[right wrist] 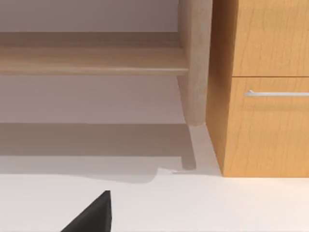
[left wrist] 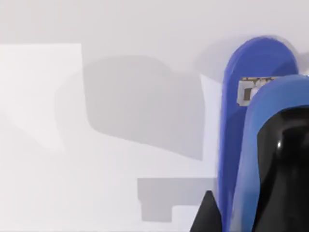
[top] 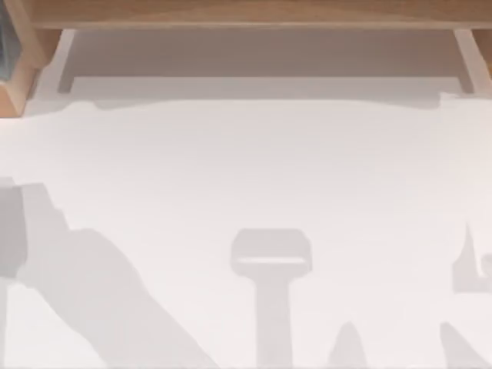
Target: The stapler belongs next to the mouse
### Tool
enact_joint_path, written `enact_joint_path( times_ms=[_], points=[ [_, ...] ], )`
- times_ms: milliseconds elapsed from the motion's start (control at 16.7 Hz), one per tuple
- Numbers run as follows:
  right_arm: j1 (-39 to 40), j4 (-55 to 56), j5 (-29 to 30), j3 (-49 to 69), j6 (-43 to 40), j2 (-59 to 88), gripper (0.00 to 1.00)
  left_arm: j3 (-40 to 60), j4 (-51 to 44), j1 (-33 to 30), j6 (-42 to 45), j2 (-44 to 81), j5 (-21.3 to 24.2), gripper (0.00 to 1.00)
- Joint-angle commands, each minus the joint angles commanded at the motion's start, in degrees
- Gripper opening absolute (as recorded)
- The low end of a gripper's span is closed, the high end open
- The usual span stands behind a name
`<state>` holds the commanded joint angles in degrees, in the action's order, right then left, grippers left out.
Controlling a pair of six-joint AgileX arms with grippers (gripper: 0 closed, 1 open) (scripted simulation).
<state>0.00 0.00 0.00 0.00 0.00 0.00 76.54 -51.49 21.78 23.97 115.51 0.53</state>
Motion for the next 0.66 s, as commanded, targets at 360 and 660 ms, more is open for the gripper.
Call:
enact_joint_path(
  times_ms=[360,660],
  points=[
    [0.00,0.00,0.00,0.00,0.00,0.00,1.00,0.00,0.00,0.00,0.00,0.00,0.00,1.00],
    [0.00,0.00,0.00,0.00,0.00,0.00,1.00,0.00,0.00,0.00,0.00,0.00,0.00,1.00]
  ],
)
